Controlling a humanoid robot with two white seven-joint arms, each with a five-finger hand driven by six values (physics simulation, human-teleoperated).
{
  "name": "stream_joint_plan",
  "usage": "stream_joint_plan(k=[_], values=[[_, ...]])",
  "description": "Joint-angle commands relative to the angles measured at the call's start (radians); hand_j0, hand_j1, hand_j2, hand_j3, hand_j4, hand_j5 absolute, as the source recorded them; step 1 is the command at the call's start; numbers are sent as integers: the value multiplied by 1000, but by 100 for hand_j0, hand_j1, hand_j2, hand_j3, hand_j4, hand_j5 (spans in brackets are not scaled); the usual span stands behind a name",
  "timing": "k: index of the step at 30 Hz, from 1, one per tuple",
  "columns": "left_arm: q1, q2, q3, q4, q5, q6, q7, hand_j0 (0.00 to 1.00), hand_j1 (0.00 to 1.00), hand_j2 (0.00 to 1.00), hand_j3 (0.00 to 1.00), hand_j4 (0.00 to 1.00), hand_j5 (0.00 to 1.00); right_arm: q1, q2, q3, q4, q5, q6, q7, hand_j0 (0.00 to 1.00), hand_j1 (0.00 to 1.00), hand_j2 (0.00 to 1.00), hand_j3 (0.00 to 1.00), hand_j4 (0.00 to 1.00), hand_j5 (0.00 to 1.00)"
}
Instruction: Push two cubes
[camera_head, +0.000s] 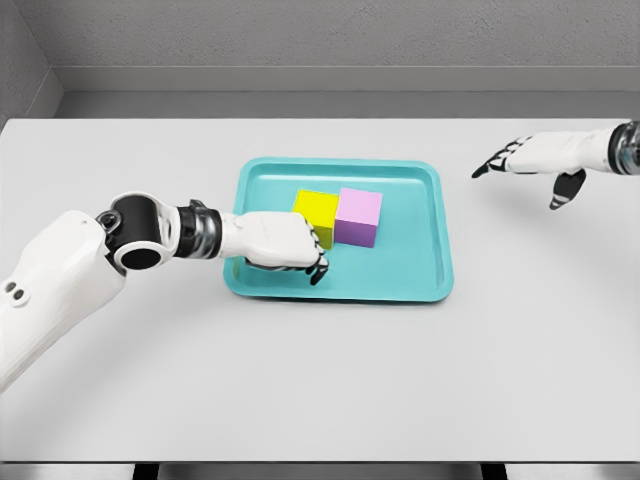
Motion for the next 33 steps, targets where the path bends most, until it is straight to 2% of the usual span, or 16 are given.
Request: stream_joint_plan(k=[1,21,33], values=[[0,-8,1,26,3,2,0,46,46,46,46,46,46,0,-1,0,-7,-3,2,0,100,100,100,100,100,100],[-12,-16,5,64,0,2,0,46,46,46,46,46,46,0,-2,0,-17,-5,2,0,100,100,100,100,100,100],[-14,-50,2,72,2,2,0,46,46,46,46,46,46,-8,-2,1,-15,-5,2,0,100,100,100,100,100,100]])
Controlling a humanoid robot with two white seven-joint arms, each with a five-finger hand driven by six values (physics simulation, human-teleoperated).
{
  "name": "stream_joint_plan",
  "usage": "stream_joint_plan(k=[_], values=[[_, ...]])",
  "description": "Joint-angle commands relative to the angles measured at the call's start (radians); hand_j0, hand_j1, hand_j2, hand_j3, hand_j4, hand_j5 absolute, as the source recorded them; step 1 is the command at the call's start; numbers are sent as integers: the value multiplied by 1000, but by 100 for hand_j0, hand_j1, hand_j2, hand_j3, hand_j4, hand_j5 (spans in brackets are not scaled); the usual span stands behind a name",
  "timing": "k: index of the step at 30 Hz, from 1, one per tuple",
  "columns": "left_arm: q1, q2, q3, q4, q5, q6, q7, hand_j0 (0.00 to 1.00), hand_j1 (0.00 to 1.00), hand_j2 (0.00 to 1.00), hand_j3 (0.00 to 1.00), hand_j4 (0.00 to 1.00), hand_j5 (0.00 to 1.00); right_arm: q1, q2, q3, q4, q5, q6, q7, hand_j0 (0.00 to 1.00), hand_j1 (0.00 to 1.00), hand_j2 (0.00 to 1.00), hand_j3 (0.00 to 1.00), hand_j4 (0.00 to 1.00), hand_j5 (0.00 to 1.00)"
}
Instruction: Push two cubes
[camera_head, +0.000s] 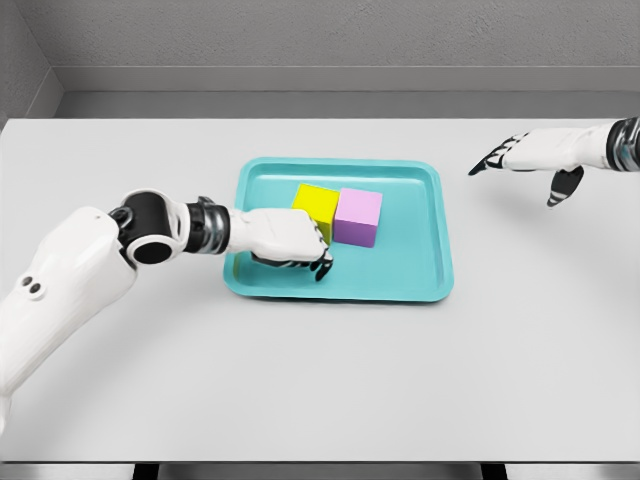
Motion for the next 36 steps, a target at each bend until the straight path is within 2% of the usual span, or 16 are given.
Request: stream_joint_plan(k=[1,9,21,30,36], values=[[0,-4,0,3,4,2,0,46,46,46,46,46,46,0,0,-2,1,-3,2,0,100,100,100,100,100,100],[-11,-36,-3,40,1,2,0,46,46,46,46,46,46,-3,0,-4,0,-3,2,0,100,100,100,100,100,100],[-8,-32,-1,25,6,2,0,46,46,46,46,46,46,-8,-3,-4,-19,-3,2,0,100,100,100,100,100,100],[2,-16,-3,-35,26,2,0,47,47,47,47,47,47,-9,-15,-2,-22,-3,2,0,100,100,100,100,100,100],[8,39,-4,-109,75,2,0,48,48,48,48,48,48,-9,-25,-2,-23,-3,2,0,100,100,100,100,100,100]])
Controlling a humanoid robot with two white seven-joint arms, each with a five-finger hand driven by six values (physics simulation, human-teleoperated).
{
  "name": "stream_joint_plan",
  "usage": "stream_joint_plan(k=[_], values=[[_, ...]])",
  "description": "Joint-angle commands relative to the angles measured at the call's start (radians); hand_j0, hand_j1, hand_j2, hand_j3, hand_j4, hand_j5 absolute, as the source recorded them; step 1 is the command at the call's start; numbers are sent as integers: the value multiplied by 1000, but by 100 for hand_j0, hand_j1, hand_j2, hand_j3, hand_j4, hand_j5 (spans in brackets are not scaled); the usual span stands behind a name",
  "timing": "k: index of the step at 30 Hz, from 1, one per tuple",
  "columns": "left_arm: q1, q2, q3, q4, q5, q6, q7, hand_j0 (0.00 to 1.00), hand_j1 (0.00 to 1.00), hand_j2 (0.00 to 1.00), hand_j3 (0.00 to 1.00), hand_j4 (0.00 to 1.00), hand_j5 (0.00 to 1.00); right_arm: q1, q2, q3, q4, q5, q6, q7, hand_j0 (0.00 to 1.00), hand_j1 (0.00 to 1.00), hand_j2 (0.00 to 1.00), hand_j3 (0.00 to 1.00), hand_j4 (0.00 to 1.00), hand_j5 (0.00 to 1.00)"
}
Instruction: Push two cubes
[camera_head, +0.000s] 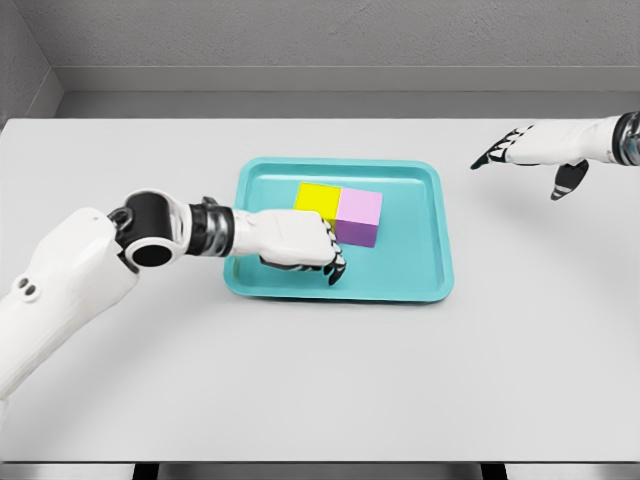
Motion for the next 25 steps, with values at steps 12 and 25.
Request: stream_joint_plan(k=[12,25], values=[[5,358,22,-235,181,3,0,50,50,50,50,50,50,3,-41,-11,9,-5,2,0,100,100,100,100,100,100],[87,530,183,-136,237,3,0,100,100,100,100,100,100,-2,-54,-10,0,-5,2,0,100,100,100,100,100,100]])
